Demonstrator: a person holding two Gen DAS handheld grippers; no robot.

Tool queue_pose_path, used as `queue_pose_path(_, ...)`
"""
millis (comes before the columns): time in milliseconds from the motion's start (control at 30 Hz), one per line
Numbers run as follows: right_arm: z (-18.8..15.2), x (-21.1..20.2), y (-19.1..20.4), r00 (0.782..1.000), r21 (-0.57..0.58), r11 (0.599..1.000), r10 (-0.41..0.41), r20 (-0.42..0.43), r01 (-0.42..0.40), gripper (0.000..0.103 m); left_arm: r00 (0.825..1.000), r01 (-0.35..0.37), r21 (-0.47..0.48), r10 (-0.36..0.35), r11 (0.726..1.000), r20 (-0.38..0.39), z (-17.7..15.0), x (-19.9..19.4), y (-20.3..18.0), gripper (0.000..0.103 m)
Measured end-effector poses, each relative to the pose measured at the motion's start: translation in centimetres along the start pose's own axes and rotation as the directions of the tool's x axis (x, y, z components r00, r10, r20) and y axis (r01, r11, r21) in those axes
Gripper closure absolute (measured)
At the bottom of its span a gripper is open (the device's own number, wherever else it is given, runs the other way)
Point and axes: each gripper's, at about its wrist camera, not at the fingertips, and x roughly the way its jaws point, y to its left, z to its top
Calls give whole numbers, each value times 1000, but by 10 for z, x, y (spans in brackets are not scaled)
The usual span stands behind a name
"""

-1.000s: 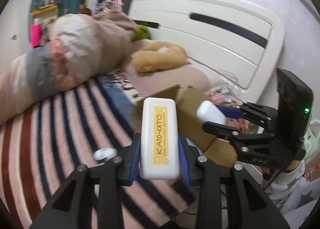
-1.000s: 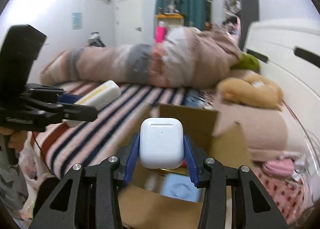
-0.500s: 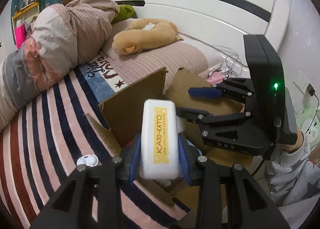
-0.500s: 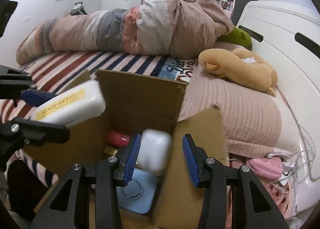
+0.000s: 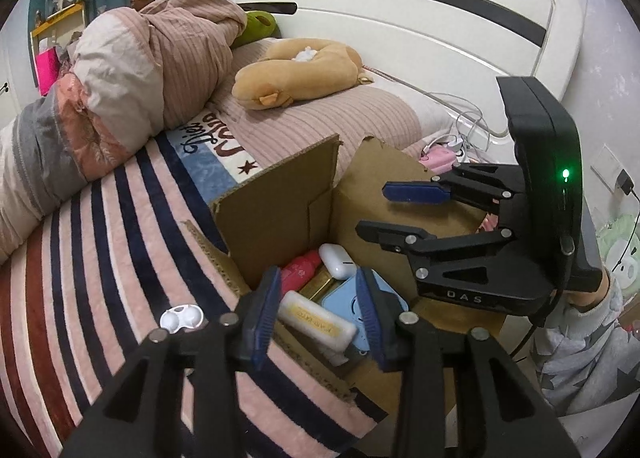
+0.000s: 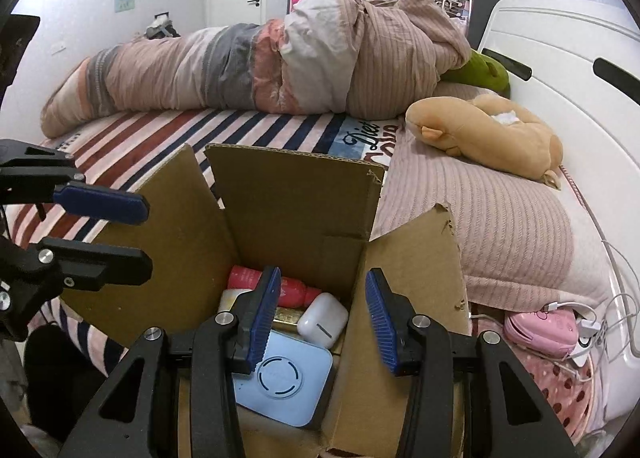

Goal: Organize rigid objects
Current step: 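Release the earbuds case into the box with the right gripper while the left releases the KATO-KATO block, then grasp the white contact lens case with the right gripper while the left grasps the tape roll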

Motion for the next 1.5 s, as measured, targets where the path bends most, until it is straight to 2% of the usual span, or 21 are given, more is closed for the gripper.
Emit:
queue_pose_path(67, 0, -2, 3, 1000, -3, 1000, -2, -1, 2, 62, 1000, -1, -14, 1, 1000, 21, -1, -9, 4, 51)
queue_pose_path(133, 1, -6, 7, 1000, -5, 1000, 3, -1, -3, 55, 999, -5, -30, 6, 1000, 53, -3, -23, 12, 44)
queue_pose_path(267, 6, -22, 21, 999, -14, 1000, 16, 41, -15, 55, 993, -48, -67, 55, 997, 101, -13, -53, 35, 35)
queue_pose_path(400, 18, -46, 50, 988, -27, 996, 85, 129, -82, 55, 986, -98, -120, 113, 988, 125, -34, -78, 69, 34)
queue_pose_path(500, 30, -54, 81, 973, -54, 986, 163, 164, -156, 55, 981, -141, -154, 159, 978, 112, -57, -85, 99, 34)
queue_pose_path(567, 38, -53, 106, 963, -72, 977, 209, 168, -200, 55, 981, -149, -179, 167, 973, 94, -73, -83, 116, 34)
queue_pose_path(667, 48, -36, 140, 965, -93, 973, 224, 140, -213, 55, 988, -121, -225, 139, 967, 68, -102, -69, 141, 34)
queue_pose_path(767, 49, -9, 171, 979, -123, 977, 187, 81, -177, 55, 994, -87, -244, 101, 966, 44, -129, -45, 160, 34)
queue_pose_path(900, 41, 32, 197, 993, -161, 980, 113, -13, -114, 55, 1000, -4, -272, 11, 962, 21, -154, -6, 175, 34)
queue_pose_path(1033, 28, 69, 212, 998, -182, 983, 12, -66, -24, 68, 999, 43, -295, -44, 955, 5, -166, 30, 189, 35)
queue_pose_path(1067, 25, 79, 214, 997, -187, 982, -13, -76, -1, 69, 998, 56, -299, -57, 953, 5, -166, 38, 192, 40)
queue_pose_path(1133, 20, 97, 212, 994, -173, 984, -61, -87, 46, 72, 998, 61, -304, -67, 951, -10, -165, 54, 197, 43)
queue_pose_path(1200, 18, 111, 204, 988, -128, 985, -128, -83, 117, 71, 993, 108, -307, -117, 945, -9, -163, 70, 200, 43)
queue_pose_path(1300, 15, 123, 190, 973, -111, 973, -214, -82, 205, 71, 989, 145, -288, -144, 946, 25, -157, 79, 200, 43)
queue_pose_path(1433, 9, 131, 188, 958, -174, 951, -274, -85, 257, 72, 984, 176, -274, -174, 946, 31, -146, 90, 202, 44)
queue_pose_path(1500, 6, 138, 188, 955, -185, 949, -277, -104, 255, 72, 984, 176, -280, -174, 944, 30, -143, 92, 203, 45)
